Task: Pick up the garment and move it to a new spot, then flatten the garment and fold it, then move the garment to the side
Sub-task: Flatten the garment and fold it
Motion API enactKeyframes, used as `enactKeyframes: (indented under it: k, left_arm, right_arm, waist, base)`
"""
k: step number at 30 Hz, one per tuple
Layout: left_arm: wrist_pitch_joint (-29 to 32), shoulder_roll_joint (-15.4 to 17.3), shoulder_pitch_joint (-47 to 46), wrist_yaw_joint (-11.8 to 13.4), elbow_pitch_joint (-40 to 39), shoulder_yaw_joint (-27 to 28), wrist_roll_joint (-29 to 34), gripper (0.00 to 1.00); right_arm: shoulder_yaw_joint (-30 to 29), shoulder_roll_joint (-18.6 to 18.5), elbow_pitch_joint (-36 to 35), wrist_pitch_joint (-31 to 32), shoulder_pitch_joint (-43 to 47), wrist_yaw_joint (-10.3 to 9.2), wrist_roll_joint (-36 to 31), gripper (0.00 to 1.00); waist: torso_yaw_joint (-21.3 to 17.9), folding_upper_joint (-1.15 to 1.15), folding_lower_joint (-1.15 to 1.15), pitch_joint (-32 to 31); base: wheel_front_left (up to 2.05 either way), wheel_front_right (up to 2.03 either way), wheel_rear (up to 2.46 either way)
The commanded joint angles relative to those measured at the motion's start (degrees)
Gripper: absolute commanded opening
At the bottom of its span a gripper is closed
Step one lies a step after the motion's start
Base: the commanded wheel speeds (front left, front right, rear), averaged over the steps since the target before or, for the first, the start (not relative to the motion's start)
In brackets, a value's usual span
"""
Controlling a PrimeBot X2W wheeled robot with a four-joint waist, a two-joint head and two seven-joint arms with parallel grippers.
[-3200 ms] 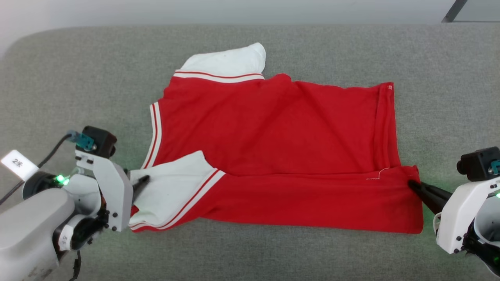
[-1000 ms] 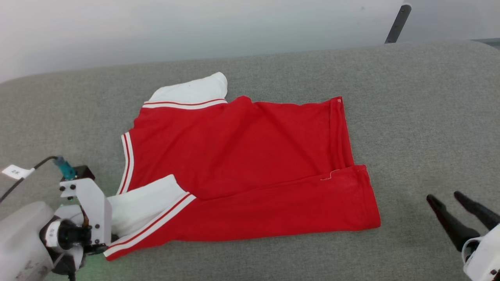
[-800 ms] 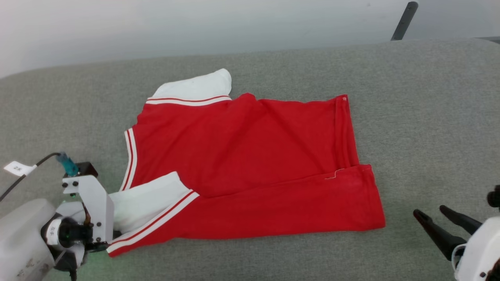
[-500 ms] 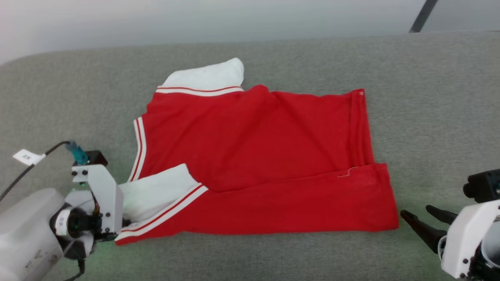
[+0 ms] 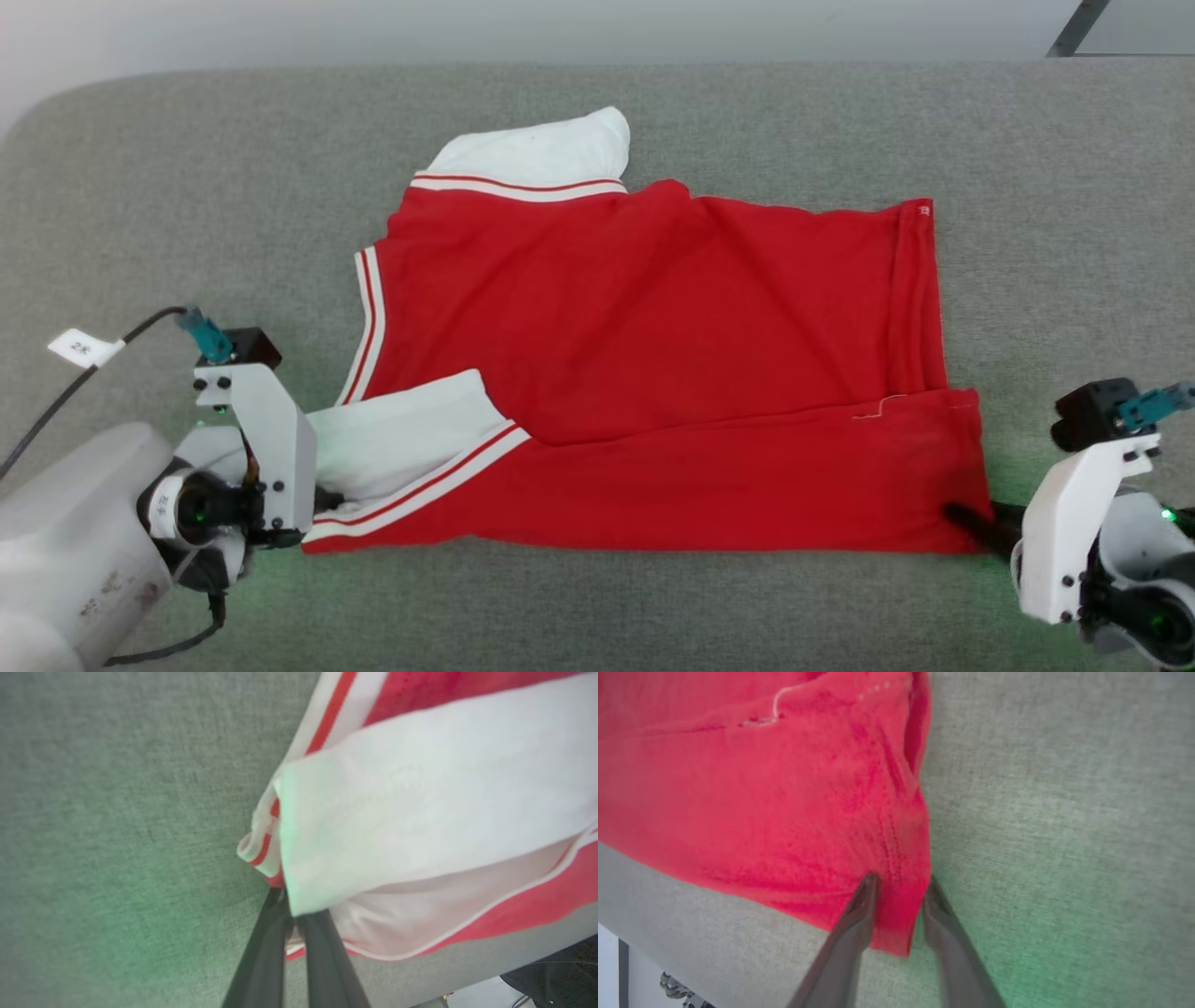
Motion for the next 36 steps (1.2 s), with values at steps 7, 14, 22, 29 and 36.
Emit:
enactKeyframes:
  k: [7, 14, 22, 29, 36]
  left_arm:
    - [-2.37, -2.48, 1.82, -0.49, 1.95, -0.29, -0.14, 0.0]
    - [-1.4, -1.1, 2.18, -0.64, 1.33, -0.08, -0.54, 0.0]
    - [1.21, 2.11, 1.95, 1.24, -2.99, -0.42, -0.3, 0.0]
    - [4.19, 5.59, 2.38, 5.01, -8.98, -1.21, -0.25, 0.0]
    - [5.14, 8.26, 3.56, 8.12, -15.08, -1.56, -0.37, 0.0]
  right_arm:
    - [0.61, -0.44, 4.83, -0.56, -1.19, -0.09, 1.1, 0.0]
    - [-0.94, -2.22, 4.22, 0.24, -0.07, -0.13, 2.09, 0.0]
    - [-2.93, -3.71, 0.36, 3.2, 2.32, -0.12, 2.29, 0.0]
    - [-5.24, -4.31, -3.75, 6.29, 5.57, -0.07, 2.03, 0.0]
    - [-7.77, -3.41, -6.5, 8.26, 8.78, -0.07, 1.66, 0.0]
  waist:
    - [0.67, 0.0, 0.0, 0.17]
    - [0.74, 0.0, 0.0, -1.06]
    - [1.04, 0.0, 0.0, -2.58]
    - [1.29, 0.0, 0.0, -3.47]
    - [1.24, 0.0, 0.0, -3.92]
  base:
    - [0.0, 0.0, 0.0]
    - [0.0, 0.0, 0.0]
    - [0.0, 0.0, 0.0]
    - [0.0, 0.0, 0.0]
    - [0.0, 0.0, 0.0]
